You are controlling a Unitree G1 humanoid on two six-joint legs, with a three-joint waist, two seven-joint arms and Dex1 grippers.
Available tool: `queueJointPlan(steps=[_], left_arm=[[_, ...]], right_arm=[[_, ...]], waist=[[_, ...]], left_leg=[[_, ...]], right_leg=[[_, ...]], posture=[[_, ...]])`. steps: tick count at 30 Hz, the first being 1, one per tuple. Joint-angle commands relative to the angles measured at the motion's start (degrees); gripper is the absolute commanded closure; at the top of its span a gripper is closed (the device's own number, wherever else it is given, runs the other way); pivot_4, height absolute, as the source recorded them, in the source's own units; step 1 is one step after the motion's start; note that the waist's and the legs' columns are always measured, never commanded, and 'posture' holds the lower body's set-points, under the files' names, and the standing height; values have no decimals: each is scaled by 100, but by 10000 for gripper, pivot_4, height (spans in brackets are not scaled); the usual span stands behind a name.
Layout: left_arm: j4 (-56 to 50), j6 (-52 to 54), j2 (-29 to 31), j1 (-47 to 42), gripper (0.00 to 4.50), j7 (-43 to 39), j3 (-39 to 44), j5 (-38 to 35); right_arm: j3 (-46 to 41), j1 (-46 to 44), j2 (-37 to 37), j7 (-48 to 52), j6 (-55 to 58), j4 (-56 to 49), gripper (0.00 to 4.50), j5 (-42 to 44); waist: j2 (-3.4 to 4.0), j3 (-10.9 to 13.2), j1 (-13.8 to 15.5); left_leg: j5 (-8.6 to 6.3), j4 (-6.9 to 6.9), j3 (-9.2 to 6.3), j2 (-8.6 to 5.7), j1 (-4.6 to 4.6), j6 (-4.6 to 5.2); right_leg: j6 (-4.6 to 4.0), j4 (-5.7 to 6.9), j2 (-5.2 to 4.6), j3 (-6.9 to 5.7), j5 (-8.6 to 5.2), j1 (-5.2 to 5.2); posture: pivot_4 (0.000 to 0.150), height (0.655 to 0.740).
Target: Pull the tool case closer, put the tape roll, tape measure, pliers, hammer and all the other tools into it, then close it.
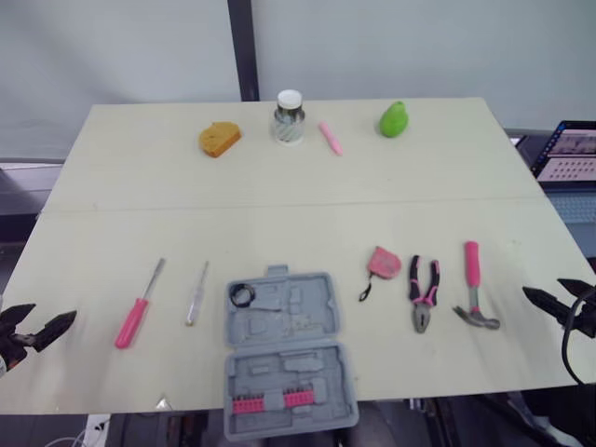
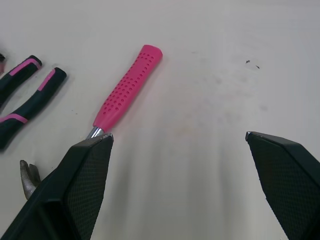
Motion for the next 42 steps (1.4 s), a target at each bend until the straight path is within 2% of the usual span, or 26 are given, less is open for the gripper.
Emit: queueJointPlan(steps=[1, 4, 6, 12, 14, 18, 23, 30, 42], left_arm=[[-782, 166, -76, 3, 576, -4, -139, -125], [-1846, 586, -146, -151, 576, -106, -759, -323], [-2600, 912, -166, -354, 576, -215, -1446, -469], [-3486, 1025, -157, -1291, 576, -573, -3026, -339], [-3523, 862, -278, -1841, 576, -732, -3571, -216], [-3364, 633, -583, -2614, 576, -884, -4146, -88], [-3157, 373, -870, -3039, 576, -1073, -4672, 139], [-3244, 397, -1010, -3051, 576, -1046, -4838, 193], [-3457, 490, -984, -2918, 576, -966, -4828, 242]], right_arm=[[-185, 383, 300, -311, 778, -1623, 0, 561], [77, 769, 779, -980, 1673, -3426, 0, 910], [375, 839, 1134, -1611, 2165, -4263, 0, 907], [983, 711, 1811, -2842, 2980, -5435, 0, 753], [1261, 588, 2132, -3337, 3336, -5829, 0, 749], [1563, 420, 2670, -4088, 3975, -6320, 0, 797], [1974, 390, 3154, -4670, 4454, -6469, 0, 665], [2657, 397, 3703, -5009, 4279, -6189, 0, 244], [2768, -20, 4206, -5205, 3931, -5516, 0, -302]], waist=[[0, 0, 18], [0, 0, 49], [1, -1, 86], [4, -2, 138], [5, -3, 142], [10, -6, 143], [11, -6, 121], [12, -7, 24], [12, -7, 0]], left_leg=[[0, 0, 0, 1, 0, 0], [0, 4, -6, 1, -3, 0], [0, 9, -8, -1, -5, -1], [-1, 8, -9, -3, -6, -2], [0, 11, -9, -3, -6, -4], [1, 14, -9, -6, -7, -4], [1, 6, -10, -7, -10, -4], [1, 6, -11, -6, -9, -4], [1, 8, -19, -7, -9, -4]], right_leg=[[0, 0, 1, -1, 0, 0], [0, 1, 0, 0, 0, 1], [0, 5, 0, 5, 0, 2], [0, 6, 5, 12, 0, -1], [0, 9, 7, 12, 0, -2], [0, 15, 7, 14, 0, -5], [0, 16, 8, 12, 0, -12], [-1, 24, 8, 14, 0, -17], [-1, 31, 8, 15, 0, -17]], posture=[[1500, 7400], [1500, 7400], [1500, 7400], [1500, 7400], [1500, 7400], [1500, 7400], [1500, 7400], [1500, 7400], [1500, 7400]])
